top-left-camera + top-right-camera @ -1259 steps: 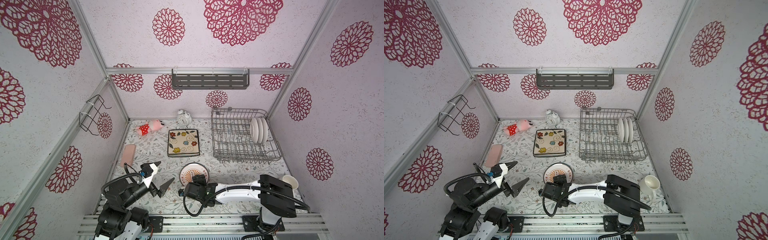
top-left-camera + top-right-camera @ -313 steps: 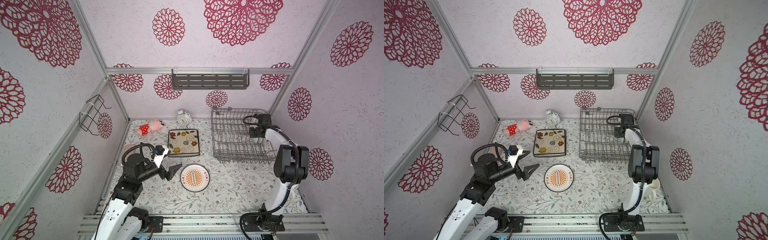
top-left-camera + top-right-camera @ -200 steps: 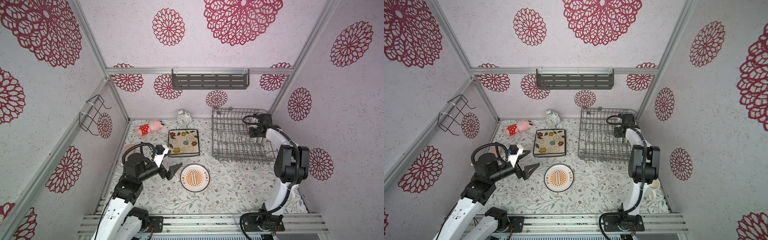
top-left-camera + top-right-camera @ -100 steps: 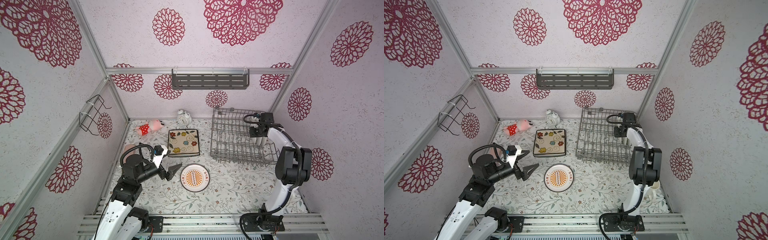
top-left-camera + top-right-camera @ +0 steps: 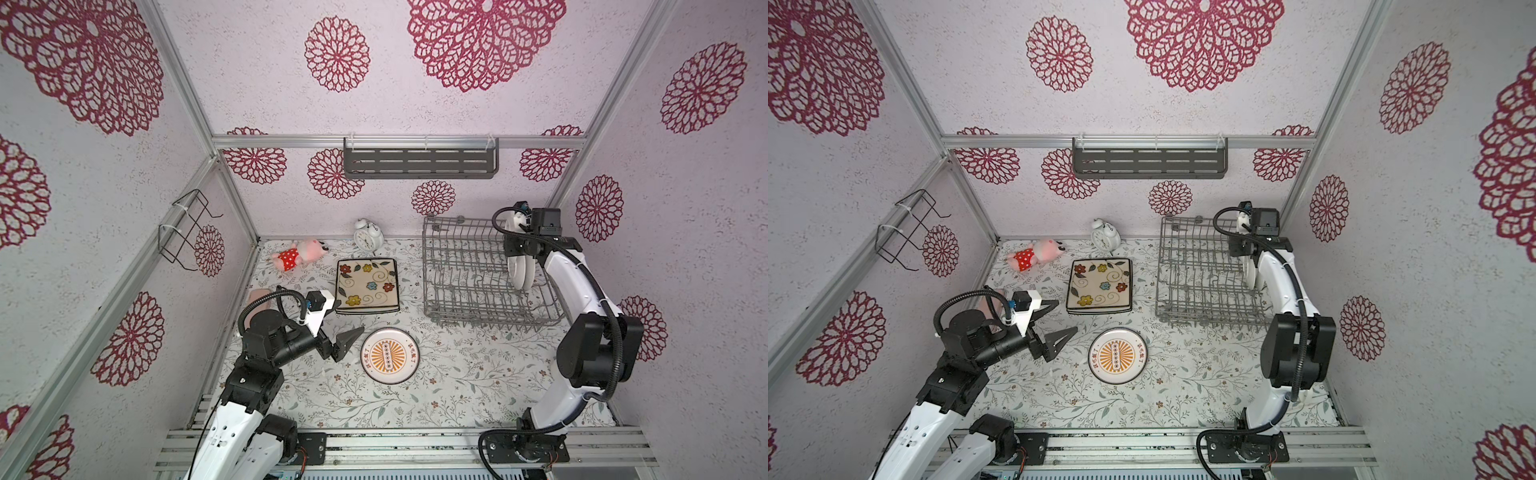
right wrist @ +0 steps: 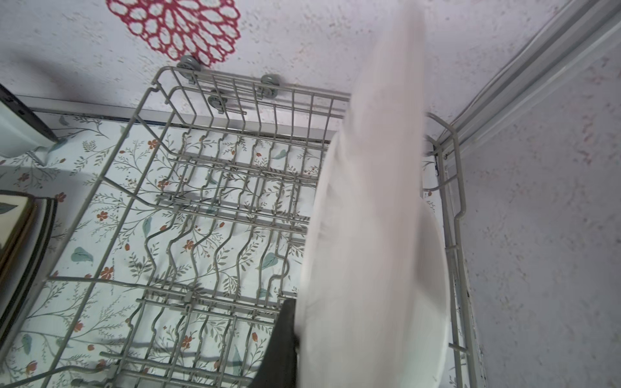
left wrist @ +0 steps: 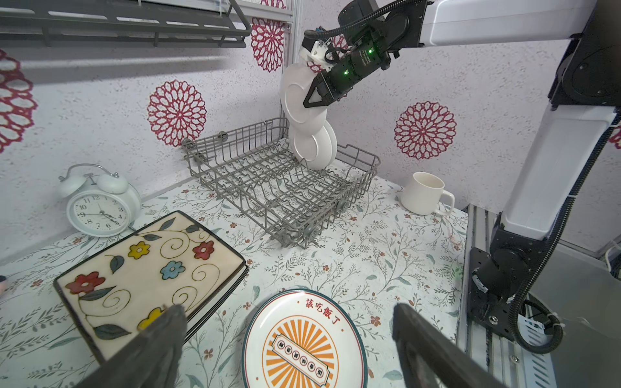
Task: Unload the plates from the dish rack
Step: 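Lift the white plate up out of the rack with the right gripper, then carry the plate toward the robot and lower it onto the printed plates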
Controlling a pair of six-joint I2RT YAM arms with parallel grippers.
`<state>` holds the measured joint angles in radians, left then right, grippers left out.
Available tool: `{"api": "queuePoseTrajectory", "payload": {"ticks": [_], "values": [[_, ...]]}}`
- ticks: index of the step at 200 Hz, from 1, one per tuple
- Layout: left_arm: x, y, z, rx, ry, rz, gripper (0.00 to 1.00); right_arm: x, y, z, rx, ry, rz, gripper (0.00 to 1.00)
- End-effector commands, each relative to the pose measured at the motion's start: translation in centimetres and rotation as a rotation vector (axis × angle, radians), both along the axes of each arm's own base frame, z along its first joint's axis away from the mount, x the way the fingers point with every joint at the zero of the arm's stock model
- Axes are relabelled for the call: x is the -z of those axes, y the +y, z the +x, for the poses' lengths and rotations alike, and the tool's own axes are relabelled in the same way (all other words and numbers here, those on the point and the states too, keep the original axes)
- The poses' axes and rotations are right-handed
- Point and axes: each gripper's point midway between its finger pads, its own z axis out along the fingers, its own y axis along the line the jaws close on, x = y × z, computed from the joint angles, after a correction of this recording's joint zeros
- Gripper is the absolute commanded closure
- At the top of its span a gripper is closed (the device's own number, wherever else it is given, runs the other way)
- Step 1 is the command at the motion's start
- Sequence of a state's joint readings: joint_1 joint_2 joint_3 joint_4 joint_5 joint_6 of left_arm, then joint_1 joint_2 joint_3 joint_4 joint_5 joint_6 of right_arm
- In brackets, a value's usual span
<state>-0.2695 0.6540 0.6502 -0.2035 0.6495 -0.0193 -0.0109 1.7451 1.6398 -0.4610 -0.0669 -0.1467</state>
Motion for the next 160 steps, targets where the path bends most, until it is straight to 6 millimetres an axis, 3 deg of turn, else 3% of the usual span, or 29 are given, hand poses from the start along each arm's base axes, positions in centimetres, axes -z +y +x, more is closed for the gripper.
{"api": "queuePoseTrajectory", "payload": {"ticks": [1,42,77,117,160], "values": [[-0.6,-0.5,-0.2,0.031,-0.032,-0.003,0.03,-5.9,3.8,-1.4,-0.11,-0.135,-0.03,0.9],[-0.7,-0.4,-0.4,0.032,-0.04,-0.007,0.03,-8.4,9.6,-4.5,-0.273,-0.199,-0.088,0.91],[-1.1,-0.2,-0.6,0.018,-0.066,-0.004,0.03,-7.9,16.6,-9.8,-0.562,-0.334,-0.175,0.91],[-1.6,0.5,-1.0,-0.018,-0.094,0.011,0.03,-6.8,20.2,-15.2,-0.695,-0.445,-0.255,0.91],[-0.1,1.1,-0.6,-0.059,-0.089,0.019,0.03,-4.9,23.6,-20.1,-0.771,-0.463,-0.446,0.91]]}}
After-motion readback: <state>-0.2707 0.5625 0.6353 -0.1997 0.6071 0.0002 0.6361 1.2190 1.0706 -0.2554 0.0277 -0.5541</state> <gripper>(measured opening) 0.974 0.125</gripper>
